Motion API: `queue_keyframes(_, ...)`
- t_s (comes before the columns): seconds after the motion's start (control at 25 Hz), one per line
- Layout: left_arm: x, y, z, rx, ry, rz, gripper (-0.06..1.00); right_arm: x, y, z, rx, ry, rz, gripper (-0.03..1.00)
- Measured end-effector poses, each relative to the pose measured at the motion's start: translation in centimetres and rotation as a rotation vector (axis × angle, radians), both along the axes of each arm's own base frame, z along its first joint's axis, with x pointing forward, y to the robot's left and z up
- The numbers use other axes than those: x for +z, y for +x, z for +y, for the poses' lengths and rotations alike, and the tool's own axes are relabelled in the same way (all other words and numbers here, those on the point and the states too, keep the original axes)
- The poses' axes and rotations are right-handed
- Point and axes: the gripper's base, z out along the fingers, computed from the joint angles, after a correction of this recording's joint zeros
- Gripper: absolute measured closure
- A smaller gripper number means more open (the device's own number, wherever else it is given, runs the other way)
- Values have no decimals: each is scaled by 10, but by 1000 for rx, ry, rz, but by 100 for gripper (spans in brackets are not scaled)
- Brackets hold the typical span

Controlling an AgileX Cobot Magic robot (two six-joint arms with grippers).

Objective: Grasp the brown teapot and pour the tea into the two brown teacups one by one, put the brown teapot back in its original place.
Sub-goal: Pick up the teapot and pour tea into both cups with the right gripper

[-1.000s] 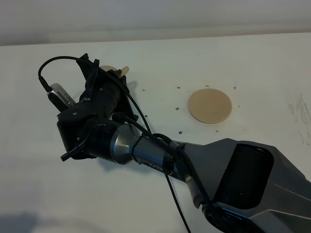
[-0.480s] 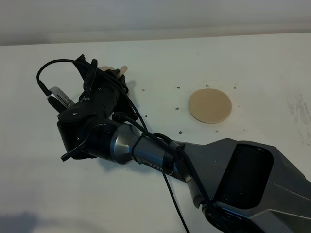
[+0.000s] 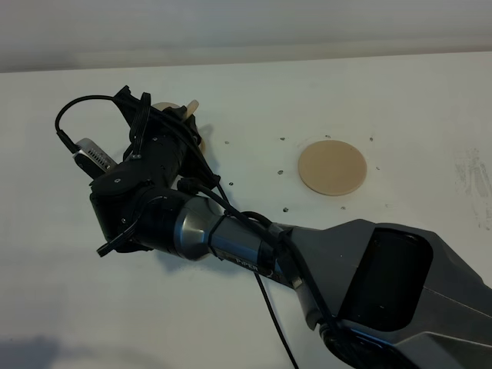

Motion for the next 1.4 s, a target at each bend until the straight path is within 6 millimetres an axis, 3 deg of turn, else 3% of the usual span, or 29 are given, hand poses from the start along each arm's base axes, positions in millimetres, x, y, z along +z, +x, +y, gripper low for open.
queue_keyframes(1.4,0,0,0,0,0,0,42,1,1,1,38,-51,-10,84)
